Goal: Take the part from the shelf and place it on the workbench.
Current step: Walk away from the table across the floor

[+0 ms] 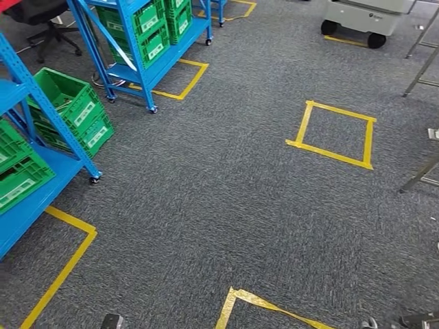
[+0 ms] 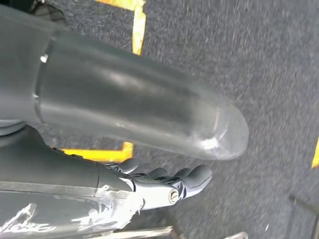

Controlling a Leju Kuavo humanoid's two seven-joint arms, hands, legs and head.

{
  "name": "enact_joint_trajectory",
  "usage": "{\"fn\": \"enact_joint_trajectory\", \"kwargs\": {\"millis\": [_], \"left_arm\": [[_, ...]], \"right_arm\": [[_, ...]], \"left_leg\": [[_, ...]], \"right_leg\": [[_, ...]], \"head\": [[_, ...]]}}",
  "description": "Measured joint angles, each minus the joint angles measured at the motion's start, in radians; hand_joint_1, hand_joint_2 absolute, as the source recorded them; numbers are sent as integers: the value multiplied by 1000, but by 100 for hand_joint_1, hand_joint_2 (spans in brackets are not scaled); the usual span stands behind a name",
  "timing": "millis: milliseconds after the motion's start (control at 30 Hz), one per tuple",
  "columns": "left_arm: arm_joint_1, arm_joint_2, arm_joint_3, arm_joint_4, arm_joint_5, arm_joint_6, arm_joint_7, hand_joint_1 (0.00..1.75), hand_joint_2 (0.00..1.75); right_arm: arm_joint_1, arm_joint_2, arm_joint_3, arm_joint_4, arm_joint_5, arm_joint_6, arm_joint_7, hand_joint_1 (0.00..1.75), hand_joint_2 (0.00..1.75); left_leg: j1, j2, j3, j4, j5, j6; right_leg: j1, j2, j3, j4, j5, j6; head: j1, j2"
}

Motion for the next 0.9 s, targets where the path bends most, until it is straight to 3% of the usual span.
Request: {"fn": "enact_joint_trajectory", "kwargs": {"millis": [67, 133, 200, 267, 333, 367, 400, 433, 500, 567, 633, 667, 733, 800, 833, 867, 900], "left_arm": [[0, 2, 0, 0, -5, 0, 1, 0, 0], [5, 5, 1, 0, -14, 0, 1, 0, 0], [11, 8, 3, 0, -19, -1, 1, 0, 0], [10, 9, 6, 0, -23, -2, 1, 0, 0], [9, 9, 8, 0, -24, -3, 1, 0, 0], [11, 9, 9, 0, -24, -3, 1, 0, 0], [13, 9, 10, 0, -24, -3, 1, 0, 0], [14, 10, 11, 0, -24, -3, 1, 0, 0], [13, 10, 11, 0, -27, -4, 1, 0, 0], [9, 11, 12, -1, -32, -4, 1, 0, 0], [10, 12, 14, -1, -35, -4, 4, 0, 0], [12, 12, 15, -1, -37, -3, 5, 0, 0], [14, 13, 17, -1, -40, -3, 8, 0, 0], [12, 13, 17, -1, -42, -3, 9, 0, 0], [11, 13, 17, -1, -42, -3, 9, 0, 0], [12, 13, 18, -1, -42, -3, 9, 0, 0], [13, 13, 18, -1, -42, -3, 9, 0, 0]], "right_arm": [[1, 0, 4, 1, -9, 0, 4, 0, 0], [4, 0, 11, 2, -23, -3, 11, 0, 0], [8, 1, 22, 2, -39, -6, 18, 0, 0], [17, 1, 32, 2, -48, -8, 23, 0, 0], [25, 1, 37, 2, -52, -10, 25, 0, 0], [26, 1, 38, 2, -53, -10, 26, 0, 0], [27, 1, 39, 2, -53, -11, 26, 0, 0], [26, 1, 42, 2, -53, -11, 26, 0, 0], [27, 1, 48, 2, -57, -11, 28, 0, 0], [30, 1, 54, 2, -64, -12, 32, 0, 0], [31, 1, 62, 1, -70, -13, 35, 0, 0], [31, 1, 68, 1, -72, -13, 36, 0, 0], [32, 1, 77, -1, -77, -14, 37, 0, 0], [36, 1, 80, -1, -80, -15, 39, 0, 0], [38, 1, 80, -1, -81, -15, 40, 0, 0], [40, 1, 81, -1, -81, -15, 40, 0, 0], [41, 1, 82, -1, -82, -15, 41, 0, 0]], "left_leg": [[1, -22, -7, 2, 3, -12], [5, -40, -14, 0, 9, -25], [3, -4, -28, 24, -9, -36], [1, 58, -77, 126, -68, -44], [3, 80, -140, 256, -121, -49], [4, 82, -155, 287, -125, -50], [4, 83, -149, 279, -109, -49], [4, 90, -125, 233, -78, -48], [-2, 135, -50, 95, -19, -40], [-9, 168, -8, 13, -1, -29], [-10, 152, -6, 2, -3, -16], [-8, 140, -4, -2, -2, -11], [-1, 117, 1, -9, 3, 1], [2, 94, 1, -9, 4, 7], [2, 79, 0, -9, 5, 8], [2, 64, 1, -9, 4, 9], [3, 49, 2, -8, 4, 8]], "right_leg": [[-2, 29, 27, -54, 10, -6], [0, 12, 31, -58, 12, -19], [0, -11, 32, -62, 17, -32], [2, -40, 33, -64, 17, -41], [4, -73, 33, -64, 15, -46], [5, -88, 33, -64, 14, -47], [5, -101, 34, -64, 12, -47], [5, -112, 36, -64, 11, -46], [9, -134, 43, -63, 5, -39], [15, -154, 46, -62, -2, -30], [17, -176, 55, -67, -7, -20], [15, -173, 60, -65, -12, -14], [12, -128, 42, -16, -45, -4], [9, -75, -18, 111, -106, 2], [9, -65, -51, 175, -129, 4], [9, -61, -74, 213, -134, 4], [8, -59, -80, 212, -118, 4]], "head": [[-1, 0], [-1, 0], [-7, 0], [-15, 0], [-17, 0], [-17, 0], [-17, 0], [-17, 0], [-18, 0], [-16, 0], [-14, 0], [-12, 0], [-7, 0], [0, 0], [2, 0], [3, 0], [3, 0]]}}
